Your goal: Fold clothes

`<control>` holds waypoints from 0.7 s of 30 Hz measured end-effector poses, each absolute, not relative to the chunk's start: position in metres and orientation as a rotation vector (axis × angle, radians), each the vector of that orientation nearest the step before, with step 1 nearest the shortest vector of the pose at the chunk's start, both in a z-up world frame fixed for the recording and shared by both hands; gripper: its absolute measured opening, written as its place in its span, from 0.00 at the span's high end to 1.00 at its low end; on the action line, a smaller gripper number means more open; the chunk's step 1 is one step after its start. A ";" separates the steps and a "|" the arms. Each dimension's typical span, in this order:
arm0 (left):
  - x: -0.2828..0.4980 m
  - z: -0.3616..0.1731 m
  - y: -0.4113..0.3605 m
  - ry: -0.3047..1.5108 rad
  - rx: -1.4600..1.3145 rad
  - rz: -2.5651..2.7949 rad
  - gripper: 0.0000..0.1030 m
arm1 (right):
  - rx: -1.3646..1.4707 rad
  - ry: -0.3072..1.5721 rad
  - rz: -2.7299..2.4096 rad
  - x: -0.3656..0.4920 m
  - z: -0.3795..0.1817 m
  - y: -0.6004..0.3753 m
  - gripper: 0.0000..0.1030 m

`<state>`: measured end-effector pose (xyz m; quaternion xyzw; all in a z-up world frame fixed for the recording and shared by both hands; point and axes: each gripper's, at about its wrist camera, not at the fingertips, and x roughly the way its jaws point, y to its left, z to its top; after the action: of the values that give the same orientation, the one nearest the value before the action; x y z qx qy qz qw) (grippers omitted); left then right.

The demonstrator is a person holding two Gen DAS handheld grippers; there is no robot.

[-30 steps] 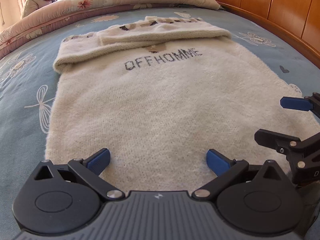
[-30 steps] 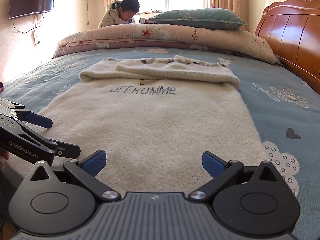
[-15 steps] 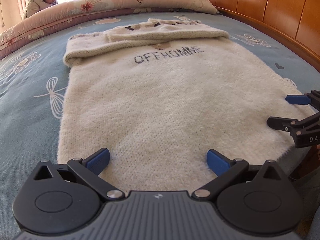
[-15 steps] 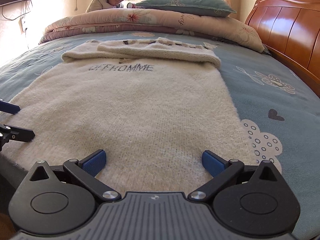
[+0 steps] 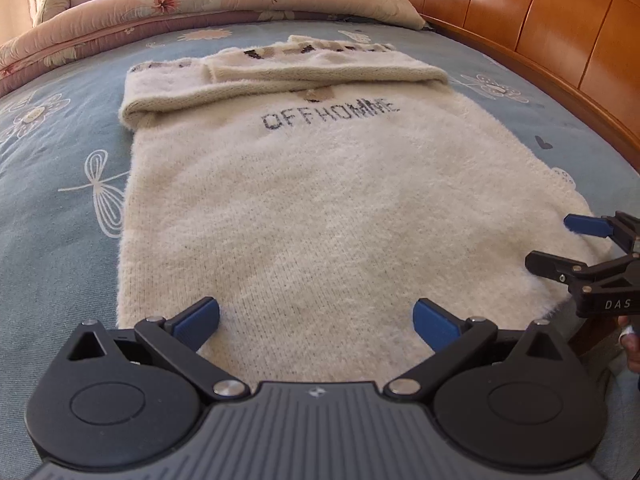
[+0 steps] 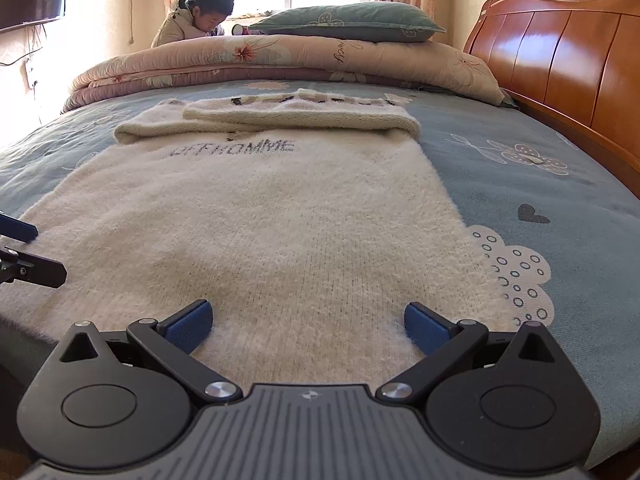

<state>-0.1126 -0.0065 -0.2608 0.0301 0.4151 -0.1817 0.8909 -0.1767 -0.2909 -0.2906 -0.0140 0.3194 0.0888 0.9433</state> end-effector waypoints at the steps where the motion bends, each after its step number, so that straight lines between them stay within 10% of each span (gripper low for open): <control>1: -0.101 -0.254 -0.002 0.865 0.032 -0.370 0.01 | -0.005 0.654 0.191 -0.176 -0.288 -0.292 0.00; 21: 0.093 -0.263 0.039 0.970 -0.401 -0.237 0.01 | 0.066 0.579 0.215 -0.148 -0.290 -0.279 0.00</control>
<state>0.0931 0.0387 -0.2630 -0.1909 0.4621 -0.1128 0.8586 -0.1480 -0.2794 -0.2900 0.0324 0.2851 0.1058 0.9521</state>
